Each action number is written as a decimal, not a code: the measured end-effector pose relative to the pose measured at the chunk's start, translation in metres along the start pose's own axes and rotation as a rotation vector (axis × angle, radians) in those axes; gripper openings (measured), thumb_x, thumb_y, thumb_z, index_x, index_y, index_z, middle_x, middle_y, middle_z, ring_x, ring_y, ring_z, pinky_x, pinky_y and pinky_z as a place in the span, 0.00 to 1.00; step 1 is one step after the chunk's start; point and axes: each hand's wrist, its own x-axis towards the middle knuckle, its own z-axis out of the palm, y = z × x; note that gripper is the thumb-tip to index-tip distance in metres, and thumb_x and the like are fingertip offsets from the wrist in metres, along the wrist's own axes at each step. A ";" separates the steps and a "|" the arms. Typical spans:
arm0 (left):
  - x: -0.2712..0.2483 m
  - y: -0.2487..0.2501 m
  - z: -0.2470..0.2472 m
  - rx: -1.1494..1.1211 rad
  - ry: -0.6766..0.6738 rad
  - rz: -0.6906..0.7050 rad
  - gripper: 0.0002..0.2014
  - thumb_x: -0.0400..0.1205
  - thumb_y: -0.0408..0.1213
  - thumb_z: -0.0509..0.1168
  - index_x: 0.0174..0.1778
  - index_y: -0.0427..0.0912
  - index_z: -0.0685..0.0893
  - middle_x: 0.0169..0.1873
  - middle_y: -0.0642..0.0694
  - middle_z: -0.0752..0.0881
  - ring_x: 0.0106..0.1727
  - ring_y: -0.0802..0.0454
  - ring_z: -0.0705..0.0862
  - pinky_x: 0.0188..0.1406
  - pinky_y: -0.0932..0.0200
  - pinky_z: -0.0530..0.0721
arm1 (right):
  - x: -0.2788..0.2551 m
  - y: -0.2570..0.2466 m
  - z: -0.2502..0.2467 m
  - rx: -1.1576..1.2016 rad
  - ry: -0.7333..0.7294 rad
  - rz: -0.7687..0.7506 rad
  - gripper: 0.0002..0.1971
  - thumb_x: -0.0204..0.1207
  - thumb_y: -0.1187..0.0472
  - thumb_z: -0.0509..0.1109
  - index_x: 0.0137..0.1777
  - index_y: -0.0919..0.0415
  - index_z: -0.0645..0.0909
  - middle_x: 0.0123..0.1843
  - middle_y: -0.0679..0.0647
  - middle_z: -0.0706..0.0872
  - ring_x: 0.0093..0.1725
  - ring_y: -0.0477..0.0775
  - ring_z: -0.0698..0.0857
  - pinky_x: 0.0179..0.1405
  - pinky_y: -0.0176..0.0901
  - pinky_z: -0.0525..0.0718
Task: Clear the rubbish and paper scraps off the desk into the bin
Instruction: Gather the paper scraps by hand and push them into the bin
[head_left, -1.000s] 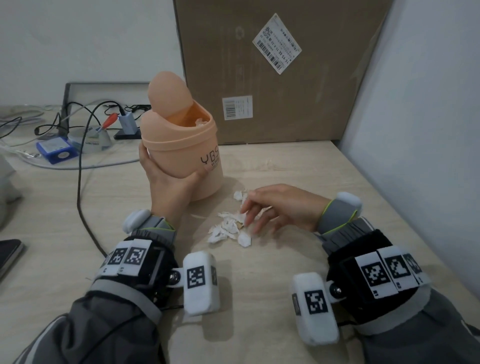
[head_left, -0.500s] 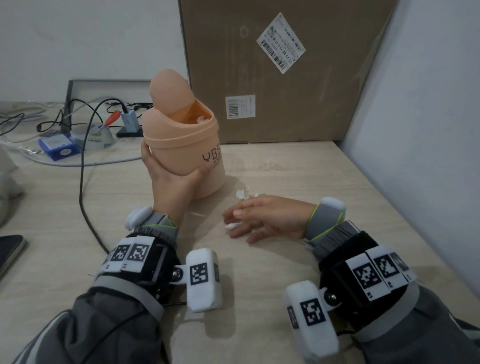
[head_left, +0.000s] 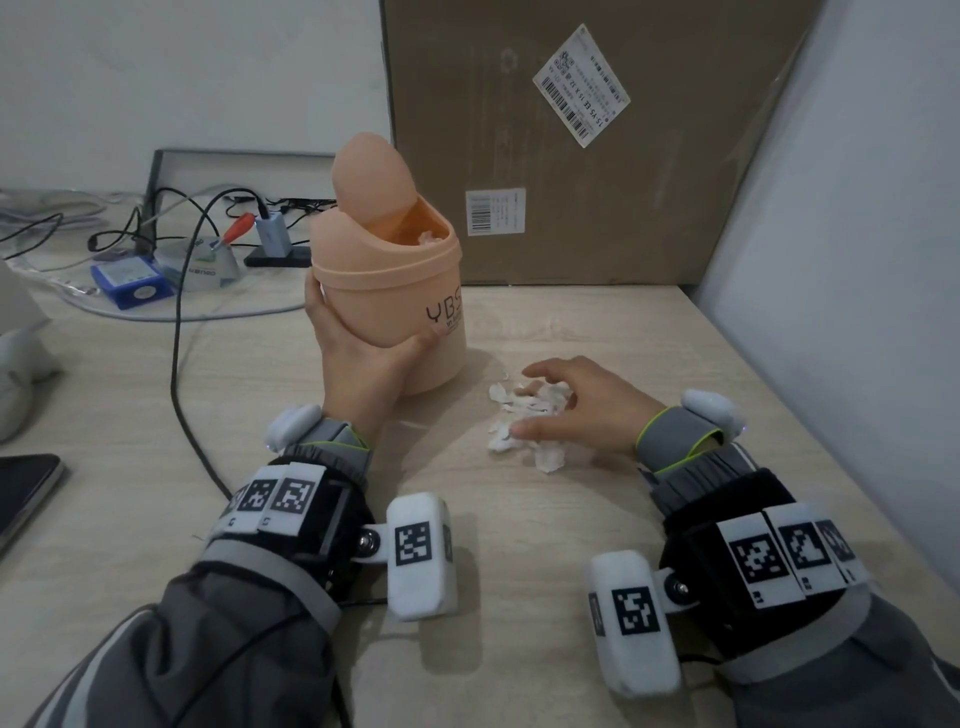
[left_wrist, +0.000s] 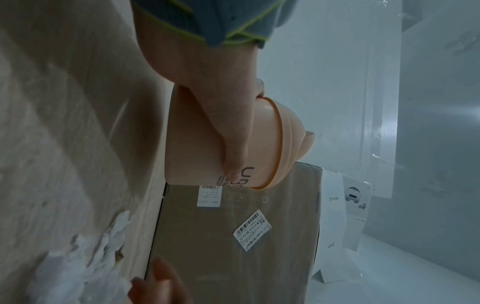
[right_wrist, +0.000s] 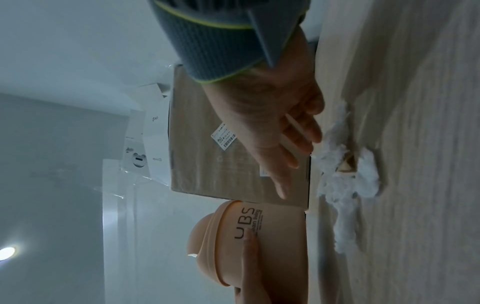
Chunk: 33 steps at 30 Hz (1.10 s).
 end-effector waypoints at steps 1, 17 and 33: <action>0.000 0.001 0.000 -0.002 -0.003 -0.001 0.66 0.56 0.55 0.83 0.84 0.62 0.46 0.80 0.50 0.68 0.77 0.50 0.74 0.77 0.40 0.77 | 0.001 0.000 0.001 -0.054 -0.038 -0.009 0.39 0.64 0.41 0.78 0.75 0.47 0.69 0.69 0.52 0.70 0.65 0.51 0.74 0.66 0.43 0.73; -0.004 0.004 0.002 0.025 -0.038 -0.016 0.68 0.54 0.55 0.83 0.85 0.61 0.46 0.79 0.51 0.68 0.76 0.50 0.74 0.76 0.40 0.77 | 0.008 0.001 0.002 -0.030 0.262 -0.077 0.08 0.68 0.63 0.77 0.47 0.58 0.90 0.45 0.54 0.91 0.43 0.48 0.83 0.44 0.38 0.79; -0.010 0.009 0.004 0.049 -0.168 0.011 0.69 0.53 0.55 0.82 0.85 0.58 0.46 0.76 0.53 0.70 0.74 0.54 0.75 0.74 0.47 0.78 | 0.009 0.004 -0.003 0.523 0.542 -0.024 0.12 0.73 0.72 0.68 0.38 0.53 0.81 0.32 0.50 0.85 0.32 0.54 0.89 0.36 0.46 0.88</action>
